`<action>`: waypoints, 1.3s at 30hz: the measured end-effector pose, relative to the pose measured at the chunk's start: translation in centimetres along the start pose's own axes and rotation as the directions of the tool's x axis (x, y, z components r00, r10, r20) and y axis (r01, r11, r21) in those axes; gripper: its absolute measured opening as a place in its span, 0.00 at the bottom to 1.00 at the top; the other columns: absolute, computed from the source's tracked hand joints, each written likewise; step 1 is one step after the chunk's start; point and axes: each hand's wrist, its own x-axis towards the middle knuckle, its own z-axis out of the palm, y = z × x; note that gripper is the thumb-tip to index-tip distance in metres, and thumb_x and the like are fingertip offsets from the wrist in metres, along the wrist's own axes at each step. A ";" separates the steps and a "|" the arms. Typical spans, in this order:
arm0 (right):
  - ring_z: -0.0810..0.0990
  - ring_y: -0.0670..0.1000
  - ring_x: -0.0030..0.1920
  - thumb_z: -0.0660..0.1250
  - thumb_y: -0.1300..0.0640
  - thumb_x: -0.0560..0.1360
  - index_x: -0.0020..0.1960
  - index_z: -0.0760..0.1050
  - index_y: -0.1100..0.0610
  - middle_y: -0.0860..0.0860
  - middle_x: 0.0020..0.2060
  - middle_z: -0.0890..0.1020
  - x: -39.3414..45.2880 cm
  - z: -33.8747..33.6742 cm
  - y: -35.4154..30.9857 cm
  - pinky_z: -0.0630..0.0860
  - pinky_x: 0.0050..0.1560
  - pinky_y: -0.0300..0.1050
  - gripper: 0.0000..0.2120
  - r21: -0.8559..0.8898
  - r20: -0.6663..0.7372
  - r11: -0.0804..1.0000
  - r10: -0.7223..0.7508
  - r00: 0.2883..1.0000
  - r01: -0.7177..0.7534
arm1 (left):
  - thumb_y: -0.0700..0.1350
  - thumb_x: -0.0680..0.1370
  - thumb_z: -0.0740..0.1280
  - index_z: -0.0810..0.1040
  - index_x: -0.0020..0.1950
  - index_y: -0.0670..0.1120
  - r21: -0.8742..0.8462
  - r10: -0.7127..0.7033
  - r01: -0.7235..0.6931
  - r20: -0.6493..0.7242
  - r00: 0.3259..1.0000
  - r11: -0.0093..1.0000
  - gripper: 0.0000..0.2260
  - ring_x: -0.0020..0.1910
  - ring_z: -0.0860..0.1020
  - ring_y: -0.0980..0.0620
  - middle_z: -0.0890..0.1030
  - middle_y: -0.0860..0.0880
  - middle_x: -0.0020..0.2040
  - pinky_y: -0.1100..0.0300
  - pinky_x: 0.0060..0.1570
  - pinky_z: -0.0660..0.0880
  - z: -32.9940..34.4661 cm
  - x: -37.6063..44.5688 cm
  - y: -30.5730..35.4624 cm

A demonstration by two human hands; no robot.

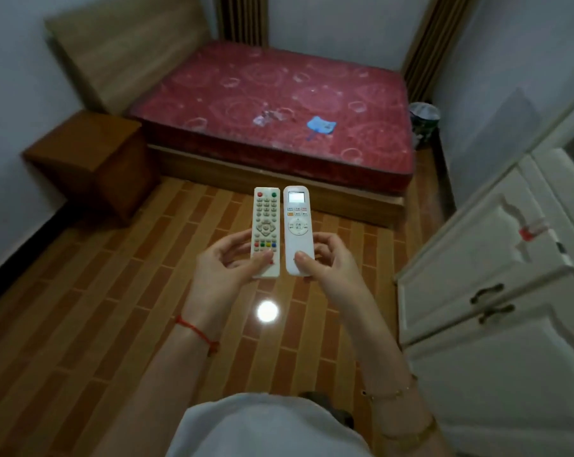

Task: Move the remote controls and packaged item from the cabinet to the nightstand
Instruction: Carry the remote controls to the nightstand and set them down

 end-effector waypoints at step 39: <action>0.83 0.48 0.47 0.70 0.56 0.76 0.63 0.70 0.53 0.50 0.52 0.82 66.3 32.5 -15.2 0.75 0.34 0.33 0.18 -0.217 0.694 0.965 0.044 0.719 0.150 | 0.44 0.72 0.74 0.75 0.66 0.50 -0.182 -0.121 -0.023 -0.737 0.665 0.983 0.22 0.45 0.84 0.60 0.83 0.54 0.53 0.67 0.37 0.80 -23.4 56.2 11.3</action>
